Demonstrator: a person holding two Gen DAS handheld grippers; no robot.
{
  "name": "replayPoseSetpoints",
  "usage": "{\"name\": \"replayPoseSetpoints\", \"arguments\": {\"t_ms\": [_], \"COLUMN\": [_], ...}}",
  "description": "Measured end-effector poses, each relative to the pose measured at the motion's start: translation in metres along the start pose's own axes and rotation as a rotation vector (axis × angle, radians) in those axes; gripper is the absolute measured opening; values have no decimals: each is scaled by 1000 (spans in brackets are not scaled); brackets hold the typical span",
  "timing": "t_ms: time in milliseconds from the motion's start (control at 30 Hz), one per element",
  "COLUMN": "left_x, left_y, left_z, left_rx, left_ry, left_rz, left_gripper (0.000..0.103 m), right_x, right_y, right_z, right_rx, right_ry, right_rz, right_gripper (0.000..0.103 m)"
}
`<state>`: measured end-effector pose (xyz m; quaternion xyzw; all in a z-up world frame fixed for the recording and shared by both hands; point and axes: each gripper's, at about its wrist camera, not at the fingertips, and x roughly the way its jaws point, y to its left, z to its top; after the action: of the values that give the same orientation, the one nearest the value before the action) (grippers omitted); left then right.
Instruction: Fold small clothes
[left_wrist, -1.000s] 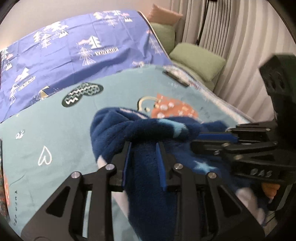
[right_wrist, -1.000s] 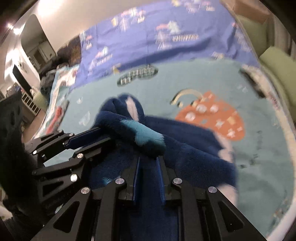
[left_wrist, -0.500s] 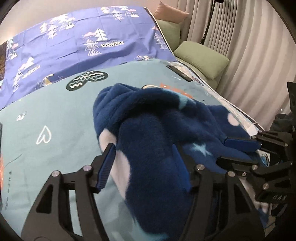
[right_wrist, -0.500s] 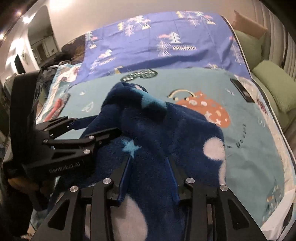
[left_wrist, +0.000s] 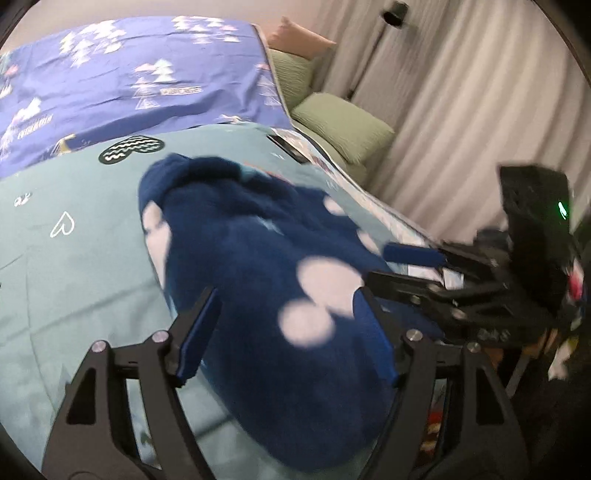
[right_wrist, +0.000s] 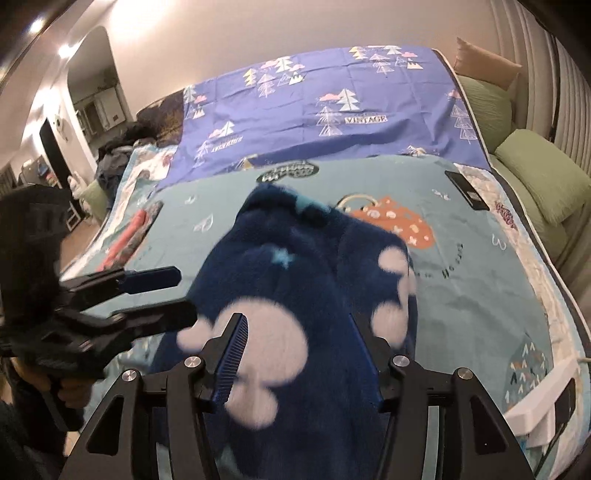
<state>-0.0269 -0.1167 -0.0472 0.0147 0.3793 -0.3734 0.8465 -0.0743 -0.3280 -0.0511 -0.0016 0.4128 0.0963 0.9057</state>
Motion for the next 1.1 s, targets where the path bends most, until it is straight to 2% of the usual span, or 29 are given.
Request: {"name": "replayPoseSetpoints", "arguments": {"t_ms": [100, 200, 367, 467, 533, 633, 700, 800, 933, 1100], "left_x": [30, 26, -1, -15, -17, -11, -6, 1, 13, 25], "left_y": [-11, 4, -6, -4, 7, 23, 30, 37, 43, 49], "left_z": [-30, -30, -21, -20, -18, -19, -22, -26, -30, -34], "left_rx": [124, -16, 77, 59, -5, -94, -130, -178, -219, -227], "left_ry": [81, 75, 10, -32, -33, -7, 12, 35, 68, 80], "left_rz": [164, 96, 152, 134, 103, 82, 69, 26, -25, -84], "left_gripper": [91, 90, 90, 90, 90, 90, 90, 90, 92, 97], "right_x": [29, 20, -13, -28, -26, -5, 12, 30, 54, 75], "right_y": [-6, -3, -14, -38, -64, -102, -120, -133, -143, -141], "right_z": [-22, -27, -21, -23, -26, -34, -44, -53, -58, -54], "right_rx": [24, 0, 30, 88, 179, 334, 412, 443, 495, 453], "right_ry": [95, 58, -17, -80, -84, -9, 55, 85, 135, 166], "right_rz": [16, 5, 18, 24, 89, 236, 303, 358, 504, 631], "right_gripper": [66, 66, 68, 84, 89, 90, 90, 90, 91, 96]}}
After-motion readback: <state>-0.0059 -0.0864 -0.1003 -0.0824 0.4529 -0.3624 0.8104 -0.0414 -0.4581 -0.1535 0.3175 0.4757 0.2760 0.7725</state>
